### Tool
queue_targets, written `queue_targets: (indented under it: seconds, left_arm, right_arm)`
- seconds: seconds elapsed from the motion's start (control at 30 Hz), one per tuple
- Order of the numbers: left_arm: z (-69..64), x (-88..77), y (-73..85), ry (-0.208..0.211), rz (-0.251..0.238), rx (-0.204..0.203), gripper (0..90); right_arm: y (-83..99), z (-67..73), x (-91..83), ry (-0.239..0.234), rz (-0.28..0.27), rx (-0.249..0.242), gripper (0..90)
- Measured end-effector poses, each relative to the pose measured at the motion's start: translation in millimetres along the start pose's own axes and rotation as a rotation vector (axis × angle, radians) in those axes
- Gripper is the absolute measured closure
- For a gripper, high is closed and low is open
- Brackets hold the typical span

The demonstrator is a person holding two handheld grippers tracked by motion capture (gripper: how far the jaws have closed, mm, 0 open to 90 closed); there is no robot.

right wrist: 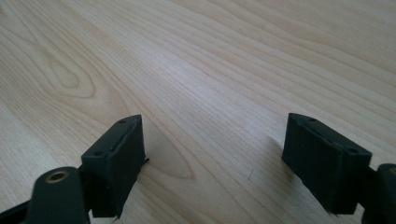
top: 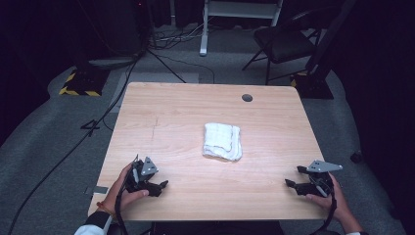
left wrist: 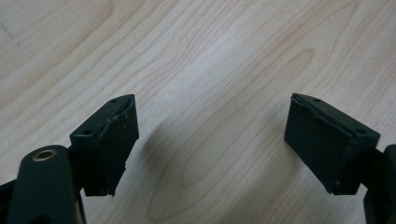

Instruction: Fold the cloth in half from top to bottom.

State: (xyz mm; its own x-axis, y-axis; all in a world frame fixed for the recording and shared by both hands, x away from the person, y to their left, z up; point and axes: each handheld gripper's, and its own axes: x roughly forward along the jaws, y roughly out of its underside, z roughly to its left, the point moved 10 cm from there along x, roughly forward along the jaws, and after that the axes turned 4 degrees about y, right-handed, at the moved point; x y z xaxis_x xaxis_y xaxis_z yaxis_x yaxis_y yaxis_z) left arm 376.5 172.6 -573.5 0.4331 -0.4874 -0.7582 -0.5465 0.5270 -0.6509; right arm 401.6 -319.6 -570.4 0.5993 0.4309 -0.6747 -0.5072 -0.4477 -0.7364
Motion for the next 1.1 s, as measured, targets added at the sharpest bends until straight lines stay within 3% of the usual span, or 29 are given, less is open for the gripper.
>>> queue_targets:
  seconds: [0.03,0.13,1.1]
  left_arm:
    - [0.6,0.0,2.0,0.010,-0.014,-0.030,17.8]
    - [1.8,-0.7,4.3,0.011,-0.055,-0.021,17.6]
    - [3.1,0.1,3.7,0.004,-0.060,-0.030,15.8]
  right_arm:
    - [0.3,-0.1,-0.2,0.007,-0.006,0.005,21.1]
    - [0.5,0.0,-0.3,0.010,-0.008,0.008,21.1]
    - [0.4,-2.4,0.1,0.021,-0.007,0.015,21.2]
